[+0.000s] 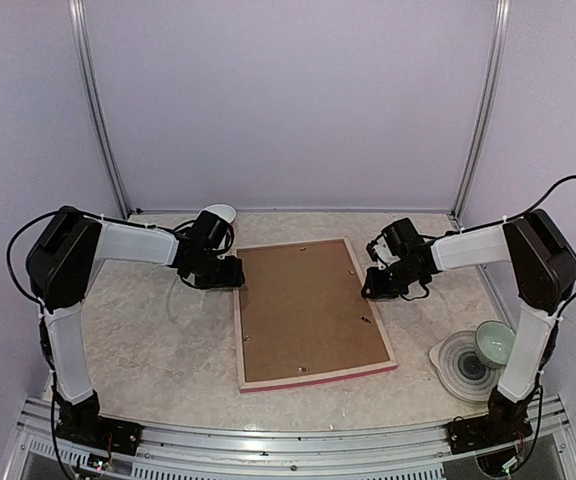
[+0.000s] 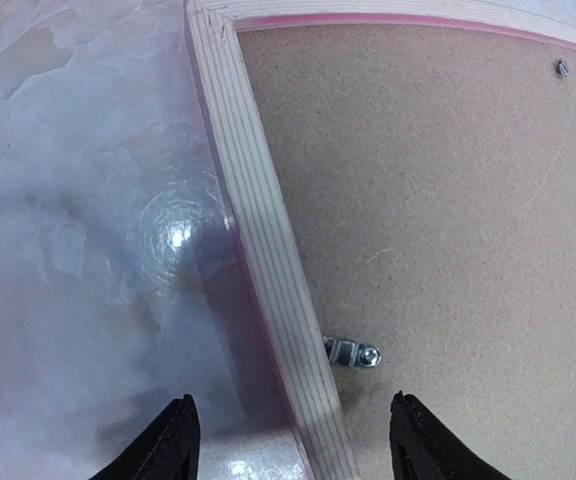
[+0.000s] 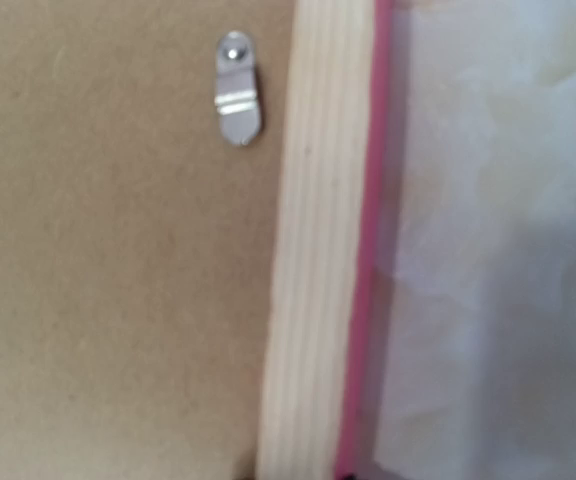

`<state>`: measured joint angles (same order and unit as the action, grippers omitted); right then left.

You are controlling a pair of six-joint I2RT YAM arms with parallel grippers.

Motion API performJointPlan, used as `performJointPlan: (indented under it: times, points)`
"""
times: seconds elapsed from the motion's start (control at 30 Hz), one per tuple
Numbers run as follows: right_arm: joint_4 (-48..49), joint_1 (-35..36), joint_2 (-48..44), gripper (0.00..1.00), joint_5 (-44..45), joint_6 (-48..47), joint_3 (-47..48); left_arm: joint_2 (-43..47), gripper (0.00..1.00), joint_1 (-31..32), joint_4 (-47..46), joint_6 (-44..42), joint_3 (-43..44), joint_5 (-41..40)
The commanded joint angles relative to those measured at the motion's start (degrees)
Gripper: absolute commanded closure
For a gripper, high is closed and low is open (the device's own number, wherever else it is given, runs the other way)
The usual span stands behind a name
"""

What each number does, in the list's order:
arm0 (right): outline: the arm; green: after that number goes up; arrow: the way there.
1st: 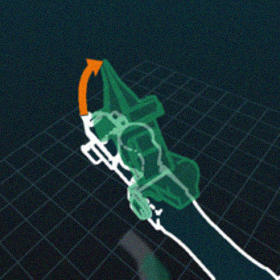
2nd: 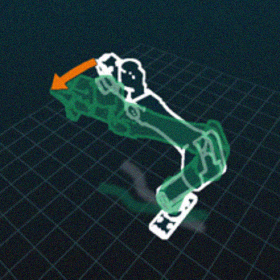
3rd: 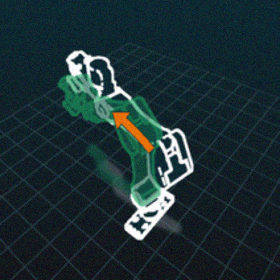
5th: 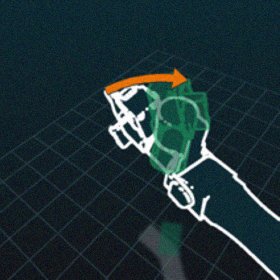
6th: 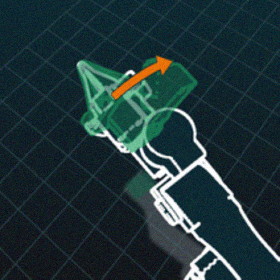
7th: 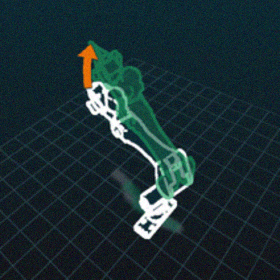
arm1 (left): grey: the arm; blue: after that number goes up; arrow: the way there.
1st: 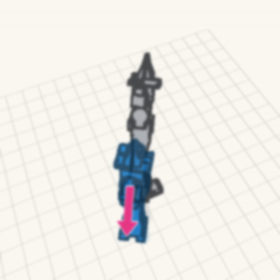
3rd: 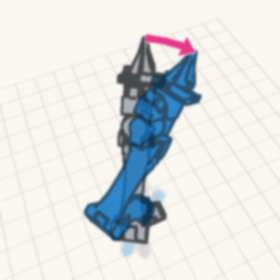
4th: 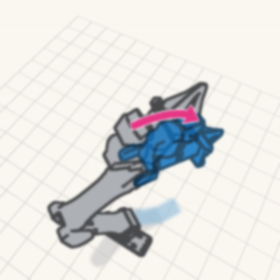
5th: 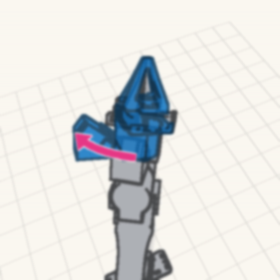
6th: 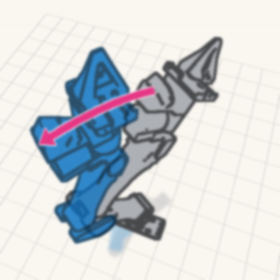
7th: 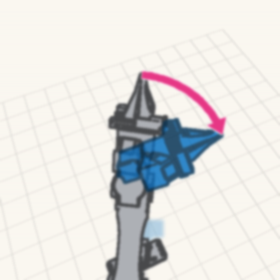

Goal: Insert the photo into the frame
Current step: Press the fastener onto the backboard.

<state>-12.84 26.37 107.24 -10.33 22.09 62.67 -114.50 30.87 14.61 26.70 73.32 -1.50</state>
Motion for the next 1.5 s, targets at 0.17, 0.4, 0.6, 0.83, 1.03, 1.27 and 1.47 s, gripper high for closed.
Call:
performJointPlan:
  times: [0.17, 0.4, 0.6, 0.83, 1.03, 1.27, 1.47]
  points:
    - [-0.1, 1.1, -3.0, 0.75, -0.7, -0.3, -1.6, 7.7, 0.29, -0.1, -1.2, 0.3, -4.6, -2.2]
    - [-0.4, 1.1, -2.3, 0.73, -1.0, -0.4, -1.4, 1.3, 0.28, -0.7, 4.0, -2.0, 6.0, -7.3]
    - [-0.2, 1.1, -1.8, 0.72, -1.2, -0.5, -1.4, -3.9, 0.29, -0.5, 6.0, -3.2, 10.2, -10.7]
    - [-0.1, 1.1, -1.1, 0.72, -1.6, -0.3, -1.3, -6.3, 0.33, 1.5, 8.8, -5.0, 11.9, -14.3]
    - [-0.3, 1.1, -1.0, 0.72, -1.7, -0.4, -1.2, -6.7, 0.39, 1.6, 8.7, -5.0, 11.6, -12.9]
    - [-0.3, 1.1, -0.6, 0.72, -2.1, -0.4, -1.0, -6.4, 0.45, 1.7, 9.4, -5.2, 11.4, -11.9]
    - [-0.4, 1.1, -0.7, 0.72, -2.2, -0.4, -1.1, -7.0, 0.47, 1.7, 9.9, -5.7, 11.7, -11.2]
